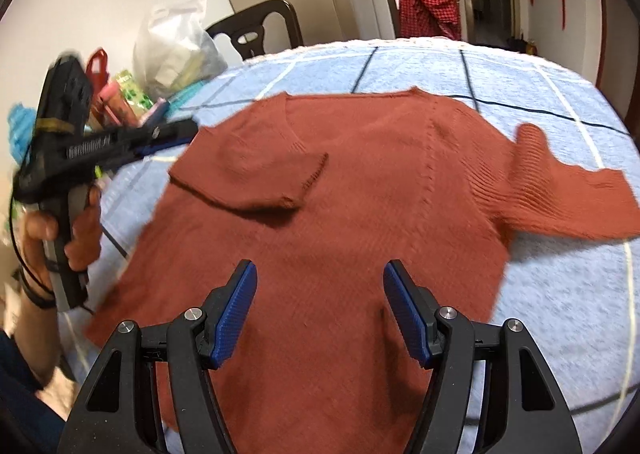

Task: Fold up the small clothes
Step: 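Lay the sleeve on the sweater front and open the left tool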

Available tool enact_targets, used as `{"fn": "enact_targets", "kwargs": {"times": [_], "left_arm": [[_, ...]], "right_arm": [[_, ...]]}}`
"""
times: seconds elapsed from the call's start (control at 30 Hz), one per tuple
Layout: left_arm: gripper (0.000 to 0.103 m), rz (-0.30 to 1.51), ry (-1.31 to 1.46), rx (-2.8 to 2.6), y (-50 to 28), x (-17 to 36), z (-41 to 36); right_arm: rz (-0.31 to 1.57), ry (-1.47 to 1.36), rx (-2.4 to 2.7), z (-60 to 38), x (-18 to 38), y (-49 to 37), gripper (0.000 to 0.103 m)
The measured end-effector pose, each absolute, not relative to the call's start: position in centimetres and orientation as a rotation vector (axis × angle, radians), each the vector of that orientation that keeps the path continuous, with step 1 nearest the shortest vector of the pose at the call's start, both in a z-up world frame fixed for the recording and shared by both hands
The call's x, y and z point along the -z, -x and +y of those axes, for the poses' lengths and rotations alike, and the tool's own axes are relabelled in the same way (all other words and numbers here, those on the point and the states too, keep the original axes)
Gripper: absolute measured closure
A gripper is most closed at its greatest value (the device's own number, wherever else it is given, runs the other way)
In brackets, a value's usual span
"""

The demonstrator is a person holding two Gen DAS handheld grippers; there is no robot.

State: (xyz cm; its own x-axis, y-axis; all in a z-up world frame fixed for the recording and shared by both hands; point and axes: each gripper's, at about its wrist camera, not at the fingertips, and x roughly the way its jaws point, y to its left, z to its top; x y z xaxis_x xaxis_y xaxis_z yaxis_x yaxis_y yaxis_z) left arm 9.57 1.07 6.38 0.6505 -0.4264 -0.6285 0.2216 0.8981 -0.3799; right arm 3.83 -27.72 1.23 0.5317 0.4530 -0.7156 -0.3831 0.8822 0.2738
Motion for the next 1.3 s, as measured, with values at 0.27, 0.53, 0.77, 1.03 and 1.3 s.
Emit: {"fn": "enact_targets", "kwargs": {"times": [0.27, 0.53, 0.77, 1.03, 1.3], "left_arm": [[0.068, 0.800, 0.280, 0.231, -9.5, -4.7, 5.4], [0.068, 0.799, 0.240, 0.249, -9.8, -4.2, 4.8], [0.068, 0.831, 0.229, 0.259, -10.4, -3.1, 4.4], [0.068, 0.831, 0.219, 0.278, -11.1, -3.1, 4.0], [0.068, 0.870, 0.197, 0.274, -11.3, -2.3, 3.9]], "right_arm": [[0.912, -0.179, -0.583, -23.9, -0.7, -9.0, 0.045], [0.959, -0.172, -0.524, -21.9, 0.6, -12.0, 0.059], [0.944, -0.137, -0.540, -21.5, 0.7, -12.0, 0.096], [0.868, -0.167, -0.530, -22.8, -1.1, -14.1, 0.100], [0.917, -0.136, -0.488, -23.3, 0.1, -14.2, 0.097]]}}
